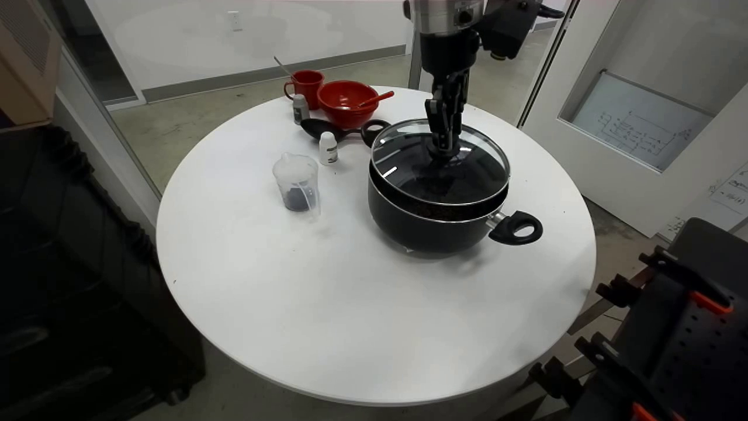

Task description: Pick up the lid and place it on the pot

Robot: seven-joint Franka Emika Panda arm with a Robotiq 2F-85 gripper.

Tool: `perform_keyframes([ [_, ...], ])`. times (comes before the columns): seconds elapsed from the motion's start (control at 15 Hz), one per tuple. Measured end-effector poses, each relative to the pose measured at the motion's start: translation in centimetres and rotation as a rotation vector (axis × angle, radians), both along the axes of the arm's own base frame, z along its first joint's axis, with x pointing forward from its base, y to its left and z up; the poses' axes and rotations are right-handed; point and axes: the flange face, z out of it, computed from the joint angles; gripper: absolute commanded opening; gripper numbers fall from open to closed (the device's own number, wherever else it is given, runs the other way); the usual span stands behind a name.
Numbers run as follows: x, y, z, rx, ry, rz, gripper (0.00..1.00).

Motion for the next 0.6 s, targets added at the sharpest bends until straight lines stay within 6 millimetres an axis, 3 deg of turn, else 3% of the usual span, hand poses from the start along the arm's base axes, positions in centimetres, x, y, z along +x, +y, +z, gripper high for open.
perform_keyframes([
  [0.6, -0.63, 0.95, -0.11, 0.004, 0.058, -0.005, 0.25],
])
